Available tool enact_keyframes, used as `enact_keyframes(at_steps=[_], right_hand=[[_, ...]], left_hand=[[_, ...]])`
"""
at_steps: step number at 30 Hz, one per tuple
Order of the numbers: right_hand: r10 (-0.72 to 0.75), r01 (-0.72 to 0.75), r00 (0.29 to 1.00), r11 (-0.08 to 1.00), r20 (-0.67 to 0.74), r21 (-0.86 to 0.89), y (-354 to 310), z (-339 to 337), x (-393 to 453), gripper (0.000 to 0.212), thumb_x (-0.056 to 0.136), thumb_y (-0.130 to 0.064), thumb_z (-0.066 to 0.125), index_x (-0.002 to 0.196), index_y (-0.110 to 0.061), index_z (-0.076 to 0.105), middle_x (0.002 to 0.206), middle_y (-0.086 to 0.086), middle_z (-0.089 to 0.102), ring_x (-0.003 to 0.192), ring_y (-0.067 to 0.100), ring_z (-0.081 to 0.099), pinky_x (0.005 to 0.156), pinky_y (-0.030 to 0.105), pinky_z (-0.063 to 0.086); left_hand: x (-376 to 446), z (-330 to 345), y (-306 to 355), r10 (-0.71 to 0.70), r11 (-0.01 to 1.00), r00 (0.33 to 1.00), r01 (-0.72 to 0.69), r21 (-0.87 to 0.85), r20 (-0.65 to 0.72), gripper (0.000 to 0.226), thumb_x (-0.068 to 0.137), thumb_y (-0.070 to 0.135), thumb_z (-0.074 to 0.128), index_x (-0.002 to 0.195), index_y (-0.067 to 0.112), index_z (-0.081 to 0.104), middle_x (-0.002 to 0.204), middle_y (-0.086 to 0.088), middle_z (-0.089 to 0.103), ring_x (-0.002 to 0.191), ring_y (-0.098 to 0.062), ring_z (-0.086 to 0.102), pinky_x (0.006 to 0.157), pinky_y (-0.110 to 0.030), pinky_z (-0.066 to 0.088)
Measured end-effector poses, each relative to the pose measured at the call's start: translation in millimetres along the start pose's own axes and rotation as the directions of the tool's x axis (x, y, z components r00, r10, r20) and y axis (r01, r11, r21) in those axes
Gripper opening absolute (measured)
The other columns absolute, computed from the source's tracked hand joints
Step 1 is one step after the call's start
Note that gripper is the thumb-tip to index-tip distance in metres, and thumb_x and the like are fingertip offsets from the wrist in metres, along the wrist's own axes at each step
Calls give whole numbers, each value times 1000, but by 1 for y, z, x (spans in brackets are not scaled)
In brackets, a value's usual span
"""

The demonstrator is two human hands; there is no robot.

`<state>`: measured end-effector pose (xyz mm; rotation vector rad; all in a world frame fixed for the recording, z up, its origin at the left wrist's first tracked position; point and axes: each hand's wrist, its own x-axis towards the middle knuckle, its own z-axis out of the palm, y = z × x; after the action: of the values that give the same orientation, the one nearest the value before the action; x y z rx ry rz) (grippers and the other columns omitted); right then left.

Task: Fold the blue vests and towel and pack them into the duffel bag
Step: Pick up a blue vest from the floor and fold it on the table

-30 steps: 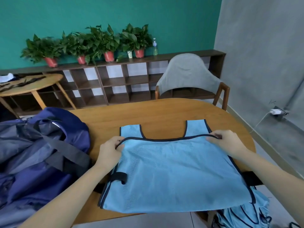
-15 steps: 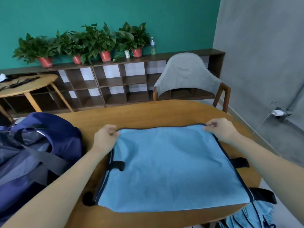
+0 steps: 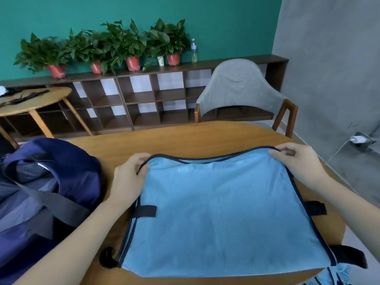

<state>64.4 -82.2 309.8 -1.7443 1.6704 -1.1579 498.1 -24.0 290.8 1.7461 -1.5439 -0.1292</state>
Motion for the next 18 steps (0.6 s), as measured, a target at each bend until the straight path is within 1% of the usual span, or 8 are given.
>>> enact_keyframes(at_steps=[3, 5, 7, 9, 11, 13, 15, 18], right_hand=[[27, -27, 999, 999, -33, -19, -8, -3, 13, 17, 89, -34, 75, 99, -21, 72, 88, -10, 69, 84, 3, 62, 76, 23, 48], [97, -93, 995, 990, 37, -104, -9, 1, 22, 34, 88, -42, 74, 110, -17, 72, 94, -4, 71, 88, 13, 65, 83, 31, 54], [168, -124, 974, 956, 149, -268, -8, 8, 20, 57, 86, -55, 71, 129, -18, 64, 113, 0, 70, 104, 20, 64, 92, 35, 53], [138, -55, 973, 918, 186, -393, -11, 15, 4, 66, 88, -58, 67, 140, -20, 55, 132, 0, 64, 120, 21, 60, 98, 36, 50], [31, 62, 978, 901, 205, -430, -14, 22, -21, 62, 92, -58, 62, 142, -22, 53, 139, -4, 59, 126, 17, 57, 102, 35, 48], [-50, 185, 949, 889, 312, -419, -16, 33, -48, 59, 93, -61, 58, 139, -26, 55, 142, -9, 56, 130, 13, 52, 107, 32, 44], [-100, 300, 894, 858, 437, -418, -17, 48, -73, 63, 91, -68, 51, 140, -27, 53, 145, -10, 52, 135, 10, 45, 113, 29, 37], [-118, 380, 857, 802, 502, -460, -11, 67, -99, 77, 89, -79, 30, 149, -32, 41, 156, -11, 36, 146, 9, 28, 122, 31, 19]], left_hand=[[13, -3, 6, -12, 1000, 999, 12, -13, -29, 25, 96, 23, 66, 120, 31, 65, 99, 10, 70, 97, -14, 64, 90, -33, 48], [23, 2, 0, -86, 995, 995, 83, 54, 57, 32, 96, 28, 66, 127, 29, 61, 101, 8, 67, 110, -24, 62, 94, -38, 47], [24, 6, -6, -196, 975, 958, 167, 148, 212, 48, 94, 35, 68, 138, 24, 53, 116, -1, 67, 122, -31, 57, 100, -41, 45], [12, 8, -6, -207, 960, 941, 142, 242, 268, 57, 92, 40, 70, 142, 22, 51, 133, -7, 62, 130, -32, 52, 107, -44, 43], [-13, 7, 5, -96, 975, 973, 49, 217, 210, 49, 92, 33, 70, 137, 20, 58, 133, -7, 63, 129, -31, 53, 109, -41, 41], [-49, 9, 26, 52, 993, 982, -70, 94, 180, 35, 93, 21, 70, 128, 17, 66, 126, -3, 67, 117, -26, 61, 102, -24, 40], [-87, 15, 50, 177, 984, 947, -178, -22, 270, 29, 96, 16, 66, 124, 20, 68, 126, 5, 66, 112, -16, 63, 98, -14, 38], [-126, 29, 69, 219, 975, 838, -201, -91, 499, 36, 101, 29, 58, 137, 28, 58, 145, 9, 52, 138, -8, 44, 116, -22, 29]])
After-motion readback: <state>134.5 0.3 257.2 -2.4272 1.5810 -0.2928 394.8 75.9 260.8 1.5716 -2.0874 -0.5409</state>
